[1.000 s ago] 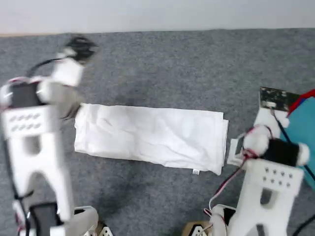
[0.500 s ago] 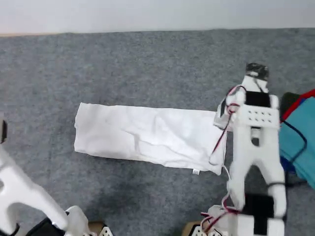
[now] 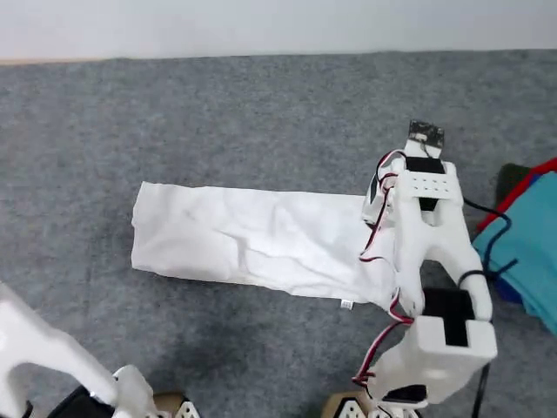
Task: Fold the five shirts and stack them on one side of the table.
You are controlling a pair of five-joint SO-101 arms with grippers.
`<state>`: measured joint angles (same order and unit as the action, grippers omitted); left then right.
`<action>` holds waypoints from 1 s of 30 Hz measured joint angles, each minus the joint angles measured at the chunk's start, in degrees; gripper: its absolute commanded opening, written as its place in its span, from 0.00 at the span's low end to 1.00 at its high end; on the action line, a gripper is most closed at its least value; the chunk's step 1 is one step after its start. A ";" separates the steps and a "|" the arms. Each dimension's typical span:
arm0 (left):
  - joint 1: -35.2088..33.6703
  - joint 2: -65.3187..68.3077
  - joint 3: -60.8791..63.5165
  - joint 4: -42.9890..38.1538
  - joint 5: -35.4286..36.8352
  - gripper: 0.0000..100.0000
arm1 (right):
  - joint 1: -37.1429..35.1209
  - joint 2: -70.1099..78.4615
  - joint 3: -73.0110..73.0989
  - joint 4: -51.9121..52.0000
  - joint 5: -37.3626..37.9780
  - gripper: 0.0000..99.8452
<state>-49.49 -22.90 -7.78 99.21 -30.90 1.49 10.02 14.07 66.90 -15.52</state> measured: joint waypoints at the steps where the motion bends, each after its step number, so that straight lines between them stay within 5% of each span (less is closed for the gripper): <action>1: 0.00 0.00 0.00 0.00 0.00 0.06 | 0.00 0.62 0.00 -0.26 0.00 0.21; 14: 0.00 0.00 0.00 0.00 0.00 0.06 | 0.79 8.18 -0.09 -2.46 0.00 0.21; 20: 0.00 0.00 0.00 0.00 0.00 0.06 | 1.23 8.97 -1.05 -2.37 0.09 0.00; 30: 0.00 -0.18 2.73 0.09 0.00 0.05 | 1.14 9.05 -2.11 0.88 1.67 0.01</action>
<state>-49.49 -23.08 -5.05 99.30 -30.90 2.64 19.08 11.96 67.78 -13.85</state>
